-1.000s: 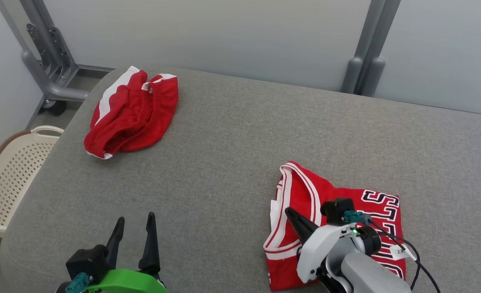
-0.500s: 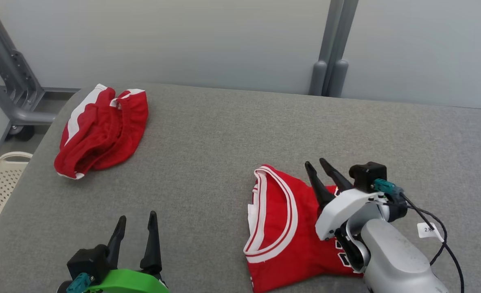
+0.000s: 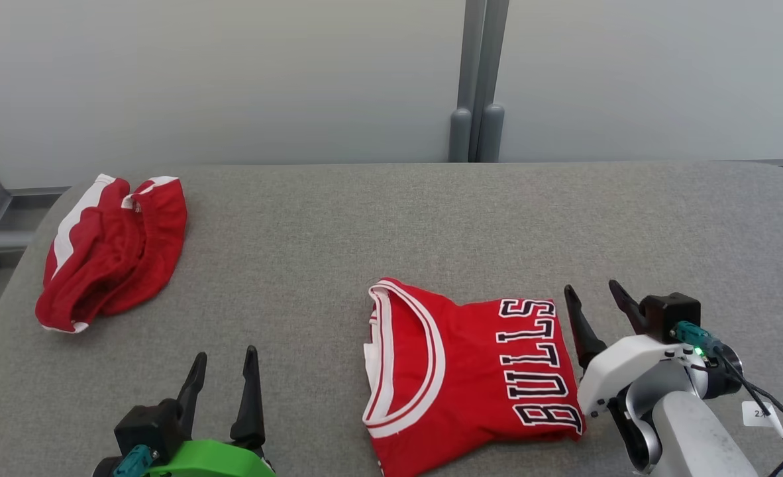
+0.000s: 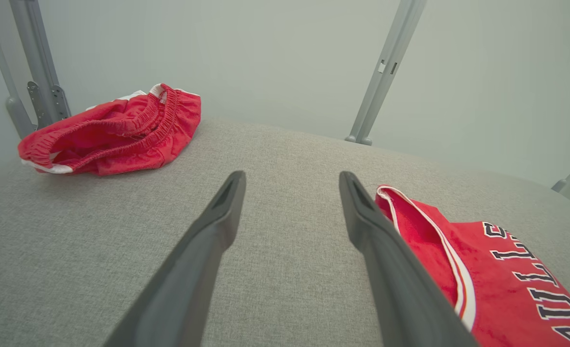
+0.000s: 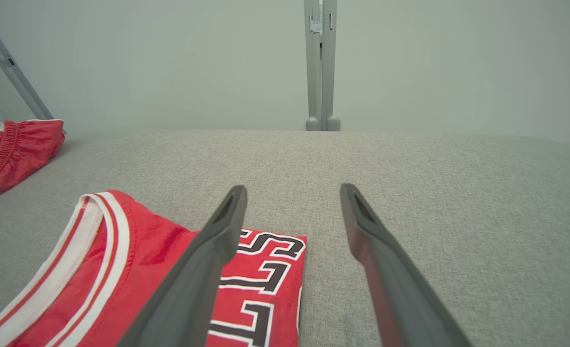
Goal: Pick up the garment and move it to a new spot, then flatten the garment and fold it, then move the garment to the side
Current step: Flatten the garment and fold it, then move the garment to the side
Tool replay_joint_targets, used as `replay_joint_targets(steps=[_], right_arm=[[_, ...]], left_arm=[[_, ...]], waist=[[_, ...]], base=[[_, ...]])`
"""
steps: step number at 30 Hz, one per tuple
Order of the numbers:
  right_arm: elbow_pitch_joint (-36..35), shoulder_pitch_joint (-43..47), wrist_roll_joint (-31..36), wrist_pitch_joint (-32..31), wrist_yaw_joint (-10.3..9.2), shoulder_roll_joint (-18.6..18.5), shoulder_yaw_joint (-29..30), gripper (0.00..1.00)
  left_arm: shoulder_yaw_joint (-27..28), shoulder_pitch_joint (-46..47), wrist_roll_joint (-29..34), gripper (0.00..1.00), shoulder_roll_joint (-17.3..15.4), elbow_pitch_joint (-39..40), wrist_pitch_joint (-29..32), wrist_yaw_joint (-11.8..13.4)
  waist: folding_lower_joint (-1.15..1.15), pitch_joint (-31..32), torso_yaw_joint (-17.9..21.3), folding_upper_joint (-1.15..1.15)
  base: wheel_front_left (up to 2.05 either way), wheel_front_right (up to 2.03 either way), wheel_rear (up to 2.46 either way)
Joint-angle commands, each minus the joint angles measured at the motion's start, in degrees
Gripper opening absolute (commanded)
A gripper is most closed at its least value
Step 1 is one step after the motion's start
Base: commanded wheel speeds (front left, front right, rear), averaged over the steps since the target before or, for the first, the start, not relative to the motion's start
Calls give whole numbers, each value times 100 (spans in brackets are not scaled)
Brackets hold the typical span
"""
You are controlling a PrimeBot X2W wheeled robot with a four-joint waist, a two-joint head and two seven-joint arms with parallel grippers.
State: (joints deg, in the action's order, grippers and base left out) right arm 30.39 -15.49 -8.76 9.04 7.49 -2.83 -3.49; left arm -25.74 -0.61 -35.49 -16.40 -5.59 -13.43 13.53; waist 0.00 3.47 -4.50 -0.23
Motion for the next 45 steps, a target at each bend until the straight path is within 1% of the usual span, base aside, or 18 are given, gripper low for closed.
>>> replay_joint_targets(steps=[1,4,8,13,18,22,23,29,35,36,37,38,39,40,45], right_arm=[[-106,119,87,-109,0,-13,57,100],[-329,352,202,-550,0,-13,169,100],[-608,575,70,-1180,0,-102,187,100],[-739,695,-371,-1860,0,-287,106,100],[-526,567,-856,-2369,0,-485,-34,100],[-195,412,-1120,-2541,0,-605,-103,100],[-195,412,-1120,-2541,0,-605,-103,100],[347,150,-1481,-2670,0,-659,-244,100],[834,-89,-1712,-2717,0,-704,-319,100],[887,-123,-1742,-2700,0,-710,-343,76],[934,-152,-1770,-2682,0,-713,-378,46],[966,-184,-1804,-2672,0,-713,-420,35],[991,-217,-1843,-2660,0,-719,-456,21],[1010,-250,-1877,-2642,0,-735,-501,0],[1016,-440,-1922,-2442,-4,-931,-673,0]], left_arm=[[8,-7,47,100,-35,-3,-10,3],[-15,-2,29,100,-33,-25,-12,-26],[-38,10,-2,100,-28,-52,-14,-49],[-47,28,-40,100,-25,-79,-14,-86],[-63,39,-9,100,-57,-18,21,-33],[-77,74,-3,100,-82,19,50,-30],[-77,74,-3,100,-82,19,50,-30],[-68,130,-28,100,-116,-26,38,-65],[-66,143,-43,100,-135,-29,28,-56],[-62,145,-48,100,-139,-32,24,-56],[-57,147,-53,100,-141,-32,20,-53],[-50,146,-56,100,-144,-31,19,-45],[-44,141,-58,100,-149,-28,12,-40],[-37,141,-61,100,-152,-19,6,-33],[-47,169,-20,100,-171,34,-5,-27]], waist=[[0,23,36,23],[0,36,29,23],[0,40,-29,23],[0,-6,-165,23],[0,-83,-341,23],[0,-157,-502,23],[0,-157,-502,23],[0,-247,-706,23],[0,-293,-810,23],[0,-298,-816,23],[0,-302,-816,23],[0,-306,-813,23],[0,-309,-803,23],[0,-312,-786,23],[0,-332,-581,23]], base=[[0,0,0],[0,0,0],[0,0,0],[0,0,0],[0,0,0],[0,0,0],[0,0,0],[0,0,0],[0,0,0],[0,0,0],[0,0,0],[0,0,0],[0,0,0],[0,0,0],[0,0,0]])
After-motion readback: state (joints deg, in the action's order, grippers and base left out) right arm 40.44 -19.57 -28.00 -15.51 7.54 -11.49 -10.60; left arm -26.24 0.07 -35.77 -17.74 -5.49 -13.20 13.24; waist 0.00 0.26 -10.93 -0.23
